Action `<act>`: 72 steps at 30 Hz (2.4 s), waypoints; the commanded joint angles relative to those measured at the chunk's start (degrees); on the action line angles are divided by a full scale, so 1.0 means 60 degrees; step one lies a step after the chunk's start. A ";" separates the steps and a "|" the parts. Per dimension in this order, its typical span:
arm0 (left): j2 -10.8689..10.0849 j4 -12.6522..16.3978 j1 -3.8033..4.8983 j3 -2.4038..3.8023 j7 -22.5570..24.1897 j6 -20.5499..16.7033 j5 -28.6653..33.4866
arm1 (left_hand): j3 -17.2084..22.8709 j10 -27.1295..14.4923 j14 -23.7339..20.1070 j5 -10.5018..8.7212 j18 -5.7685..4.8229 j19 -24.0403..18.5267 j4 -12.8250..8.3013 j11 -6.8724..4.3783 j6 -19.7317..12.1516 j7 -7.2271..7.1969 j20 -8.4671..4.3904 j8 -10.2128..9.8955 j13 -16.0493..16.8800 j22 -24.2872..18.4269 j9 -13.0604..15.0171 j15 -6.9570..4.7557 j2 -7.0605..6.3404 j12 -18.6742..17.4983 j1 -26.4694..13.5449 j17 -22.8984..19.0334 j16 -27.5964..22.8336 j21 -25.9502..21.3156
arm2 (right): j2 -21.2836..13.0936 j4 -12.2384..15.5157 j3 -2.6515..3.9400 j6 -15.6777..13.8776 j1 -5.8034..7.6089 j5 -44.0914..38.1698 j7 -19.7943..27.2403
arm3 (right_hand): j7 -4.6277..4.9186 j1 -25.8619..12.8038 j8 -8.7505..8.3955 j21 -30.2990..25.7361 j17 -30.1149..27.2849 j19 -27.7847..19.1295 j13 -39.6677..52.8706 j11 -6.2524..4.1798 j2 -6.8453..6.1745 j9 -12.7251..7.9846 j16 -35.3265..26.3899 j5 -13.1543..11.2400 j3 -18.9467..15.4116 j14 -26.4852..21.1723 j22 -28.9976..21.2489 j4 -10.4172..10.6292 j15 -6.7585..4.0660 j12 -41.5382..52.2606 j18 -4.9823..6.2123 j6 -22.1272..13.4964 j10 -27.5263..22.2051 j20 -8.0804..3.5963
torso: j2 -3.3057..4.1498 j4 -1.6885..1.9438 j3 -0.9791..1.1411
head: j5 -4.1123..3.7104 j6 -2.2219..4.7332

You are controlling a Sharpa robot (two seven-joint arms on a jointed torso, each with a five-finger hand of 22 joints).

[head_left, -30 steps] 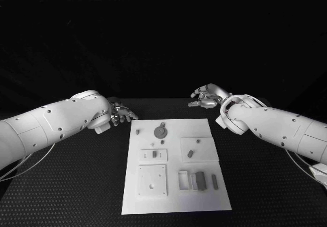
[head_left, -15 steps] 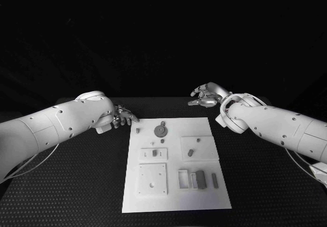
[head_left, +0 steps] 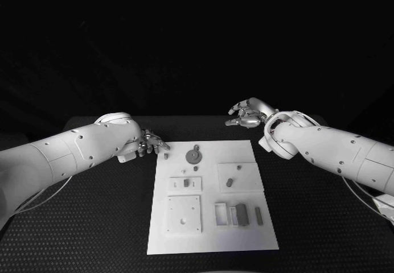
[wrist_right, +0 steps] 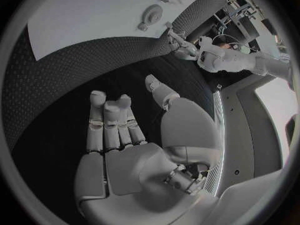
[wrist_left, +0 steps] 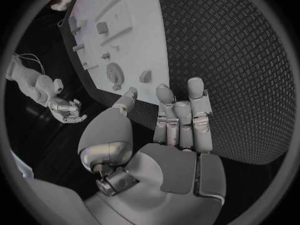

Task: Assemble the parts on the task board

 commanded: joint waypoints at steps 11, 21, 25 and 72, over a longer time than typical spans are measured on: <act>0.0174 -0.0074 -0.0150 -0.0093 0.0312 0.0089 -0.0027 | -0.0072 -0.0140 -0.0114 -0.0059 0.0060 -0.0079 -0.0098 0.0049 -0.0269 0.0140 -0.0019 -0.0104 0.0038 0.0213 -0.0003 0.0007 0.0416 0.0095 0.0155 0.0017 0.0056 0.0074 | 0.0039 -0.0011 0.0004 -0.0002 -0.0004 -0.0016 0.0099 | 0.0077 -0.0035 -0.0063 -0.0041 -0.0010 -0.0009 -0.0012 0.0008 -0.0066 -0.0012 0.0039 0.0007 -0.0010 -0.0065 0.0106 0.0035 0.0031 0.0056 0.0150 0.0014 -0.0059 -0.0031 | -0.0001 -0.0029 0.0000 | -0.0028 -0.0039; 0.0191 -0.0061 -0.0169 -0.0093 0.0395 0.0072 -0.0021 | -0.0156 -0.0163 -0.0118 -0.0045 0.0073 -0.0101 -0.0475 0.0082 -0.0346 0.0176 0.0017 -0.0152 0.0025 0.0214 -0.0022 0.0041 0.0871 0.0139 0.0517 -0.0006 0.0060 0.0116 | 0.0046 -0.0011 0.0004 0.0004 -0.0004 -0.0016 0.0100 | 0.0077 -0.0030 -0.0062 -0.0041 -0.0011 -0.0009 -0.0014 0.0008 -0.0065 -0.0014 0.0040 0.0006 -0.0010 -0.0066 0.0106 0.0033 0.0032 0.0058 0.0150 0.0013 -0.0061 -0.0031 | -0.0009 -0.0010 0.0013 | -0.0052 -0.0058; 0.0195 -0.0057 -0.0175 -0.0093 0.0456 0.0252 0.0015 | 0.0319 -0.0144 -0.0094 -0.0060 0.0073 -0.0058 -0.0592 0.0074 -0.0271 0.0164 0.0027 -0.0121 0.0003 0.0209 -0.0016 0.0035 0.1007 0.0155 0.0993 -0.0022 0.0062 0.0149 | 0.0046 -0.0015 0.0004 0.0011 -0.0004 -0.0016 0.0096 | 0.0077 -0.0028 -0.0062 -0.0041 -0.0011 -0.0008 -0.0015 0.0008 -0.0064 -0.0015 0.0041 0.0006 -0.0009 -0.0066 0.0107 0.0032 0.0032 0.0058 0.0150 0.0013 -0.0061 -0.0032 | -0.0012 -0.0011 0.0015 | -0.0053 -0.0073; -0.1941 0.3688 -0.0264 -0.0172 -0.0387 -0.2773 0.2243 | 0.1737 0.0526 0.0372 0.0017 -0.0060 0.0256 -0.1667 -0.0275 0.1013 -0.0239 -0.0151 0.0688 -0.0360 0.0214 0.0482 -0.0246 0.1993 0.0265 0.1947 -0.0110 0.0203 0.0558 | -0.0090 0.0111 0.0002 0.0024 -0.0004 -0.0011 0.0092 | 0.0078 -0.0041 -0.0050 -0.0045 -0.0019 -0.0008 -0.0026 0.0009 -0.0057 -0.0026 0.0050 0.0006 -0.0022 -0.0070 0.0109 0.0045 0.0034 0.0072 0.0150 0.0024 -0.0068 -0.0030 | -0.0017 0.0003 0.0034 | -0.0035 -0.0142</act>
